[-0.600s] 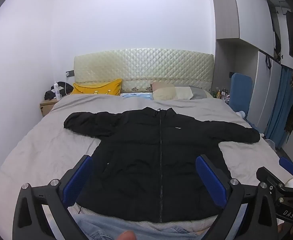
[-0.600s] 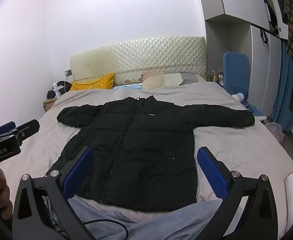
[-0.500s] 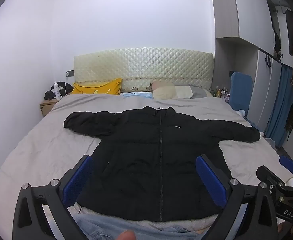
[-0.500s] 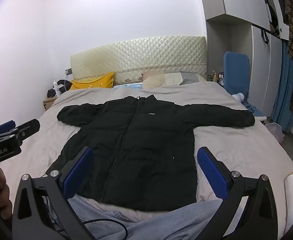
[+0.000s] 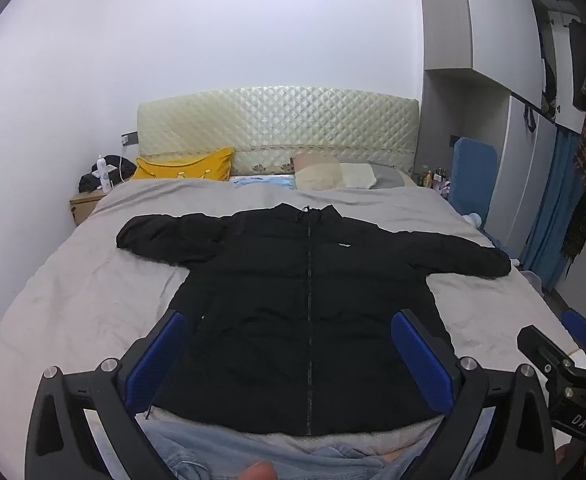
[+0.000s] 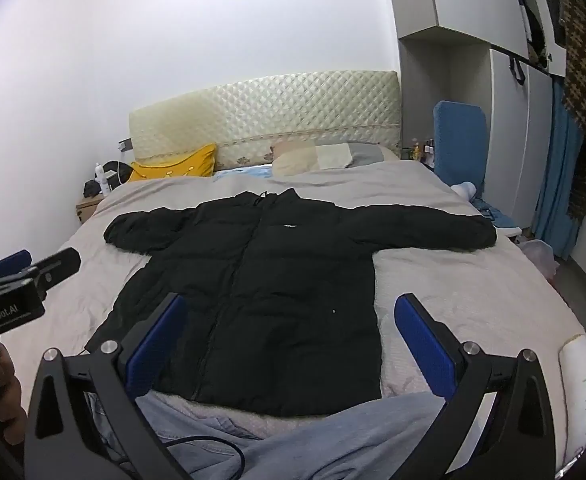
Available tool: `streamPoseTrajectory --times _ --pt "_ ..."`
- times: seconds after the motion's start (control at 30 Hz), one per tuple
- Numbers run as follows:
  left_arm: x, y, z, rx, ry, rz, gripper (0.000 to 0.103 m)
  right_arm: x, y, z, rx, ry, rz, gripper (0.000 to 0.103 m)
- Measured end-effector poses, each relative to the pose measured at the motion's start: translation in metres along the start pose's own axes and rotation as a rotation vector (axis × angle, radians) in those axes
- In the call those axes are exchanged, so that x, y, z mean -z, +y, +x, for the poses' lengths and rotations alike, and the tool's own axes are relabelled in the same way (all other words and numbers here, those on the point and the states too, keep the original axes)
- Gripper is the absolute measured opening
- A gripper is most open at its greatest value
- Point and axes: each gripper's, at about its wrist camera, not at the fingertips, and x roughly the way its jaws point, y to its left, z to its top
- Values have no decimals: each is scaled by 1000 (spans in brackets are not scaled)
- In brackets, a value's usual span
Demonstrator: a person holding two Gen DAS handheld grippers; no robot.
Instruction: Fold large clothes
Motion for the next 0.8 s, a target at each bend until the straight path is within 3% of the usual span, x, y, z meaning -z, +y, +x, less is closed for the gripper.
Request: streamPoseTrajectory --times 0.8 --pt "-4 -10 3 -6 18 4 103 -1 -2 1 -11 9 8 103"
